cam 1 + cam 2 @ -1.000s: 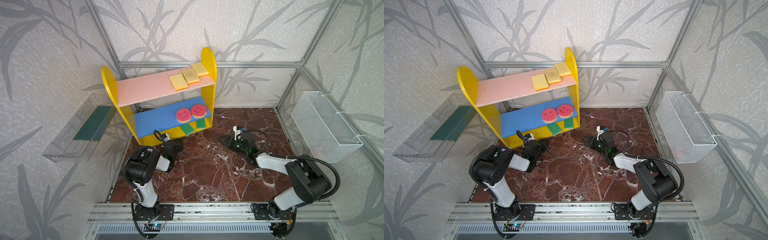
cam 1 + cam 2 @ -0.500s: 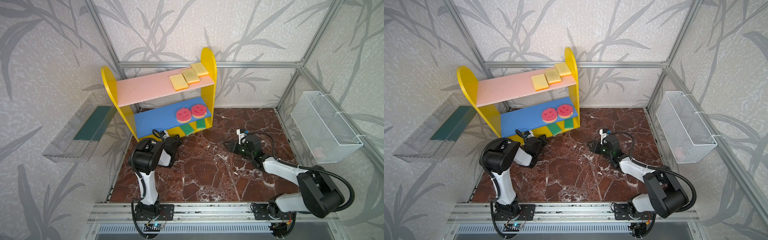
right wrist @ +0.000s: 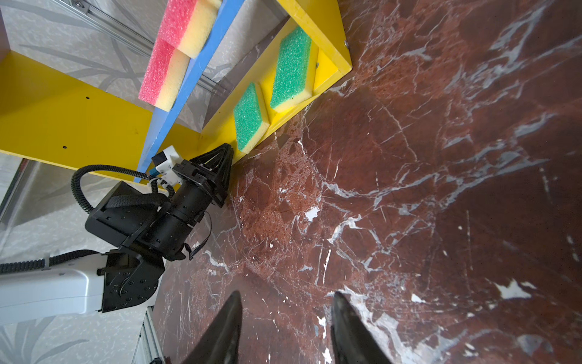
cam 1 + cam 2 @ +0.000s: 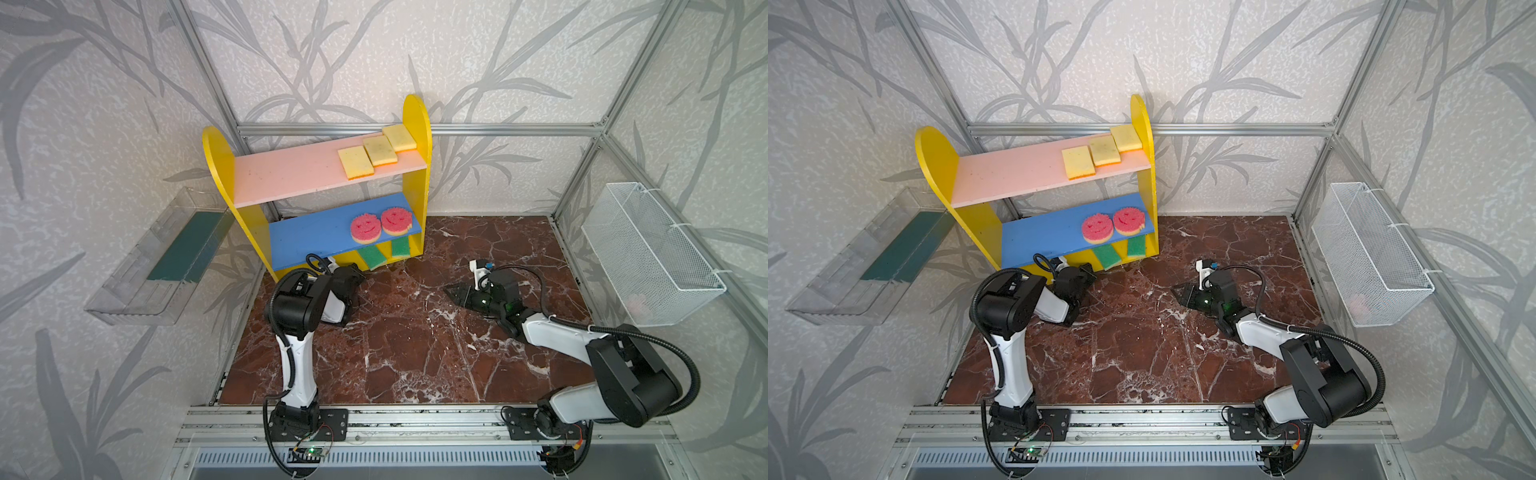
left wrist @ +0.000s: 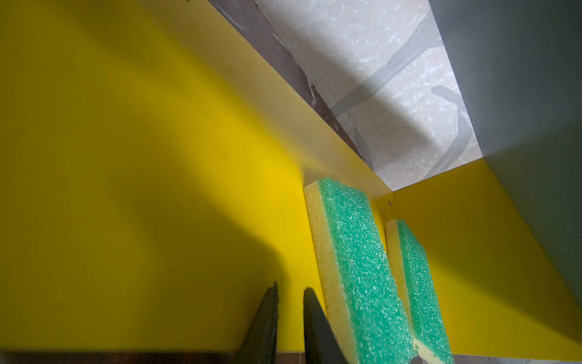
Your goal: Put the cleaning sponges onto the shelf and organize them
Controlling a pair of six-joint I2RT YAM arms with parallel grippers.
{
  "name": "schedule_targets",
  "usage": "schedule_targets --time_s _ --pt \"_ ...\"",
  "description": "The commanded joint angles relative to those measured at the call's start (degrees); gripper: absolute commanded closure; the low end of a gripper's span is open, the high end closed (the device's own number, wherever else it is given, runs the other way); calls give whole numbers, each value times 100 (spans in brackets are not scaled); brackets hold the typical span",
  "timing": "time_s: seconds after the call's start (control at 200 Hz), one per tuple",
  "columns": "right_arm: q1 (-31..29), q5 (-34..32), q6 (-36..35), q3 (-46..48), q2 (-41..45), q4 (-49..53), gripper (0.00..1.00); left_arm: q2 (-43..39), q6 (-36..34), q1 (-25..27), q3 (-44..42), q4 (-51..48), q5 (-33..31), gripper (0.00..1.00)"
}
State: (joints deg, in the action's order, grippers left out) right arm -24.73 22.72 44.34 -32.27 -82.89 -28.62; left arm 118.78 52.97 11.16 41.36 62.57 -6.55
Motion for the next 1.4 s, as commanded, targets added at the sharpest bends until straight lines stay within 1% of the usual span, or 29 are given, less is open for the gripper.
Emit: schedule_targets --time_s 0.0,0.41,0.485,0.535,0.615,0.68,0.8,0.86,0.89,0.91,1.089,1.169,1.229,1.294,1.349,1.394 --pt "14 101 49 59 -87 -179 55 170 -245 -35 383 -174 219 81" --pt "14 57 -2 4 -155 -135 55 624 198 -1 925 -421 765 80" --pt "13 53 -8 -34 -172 -100 53 627 208 18 919 -421 802 79" --pt "17 56 -34 -108 -196 -13 50 584 221 27 868 -421 806 79" --pt "17 112 -65 -350 -336 224 44 453 233 27 694 -309 782 75" --pt "18 190 9 -551 -533 274 41 308 241 27 539 -276 818 70" --pt "-51 281 324 -935 -1082 65 39 42 307 53 171 -189 906 58" --pt "-146 264 469 -1189 -1374 -28 38 -85 359 70 -110 -41 895 55" --pt "-208 249 530 -1337 -1453 -48 38 -168 378 71 -246 45 903 53" --pt "-249 228 567 -1441 -1671 -56 38 -210 395 77 -346 90 905 52" --pt "-714 -47 1063 -2498 -2719 -132 38 -686 560 108 -1283 570 977 45" --pt "-902 -250 1369 -2986 -3264 -252 40 -1043 605 115 -1691 623 1046 42" --pt "-1008 -440 1637 -3314 -3651 -354 44 -1428 573 128 -1947 450 1131 41" --pt "-1104 -635 1896 -3657 -4031 -489 48 -1995 509 132 -2185 10 1171 40" --pt "-1199 -830 2014 -3930 -4291 -492 49 -2559 352 132 -2316 -521 1193 39" --pt "-1261 -959 2073 -4178 -4462 -442 49 -3134 175 133 -2363 -1206 1160 39"
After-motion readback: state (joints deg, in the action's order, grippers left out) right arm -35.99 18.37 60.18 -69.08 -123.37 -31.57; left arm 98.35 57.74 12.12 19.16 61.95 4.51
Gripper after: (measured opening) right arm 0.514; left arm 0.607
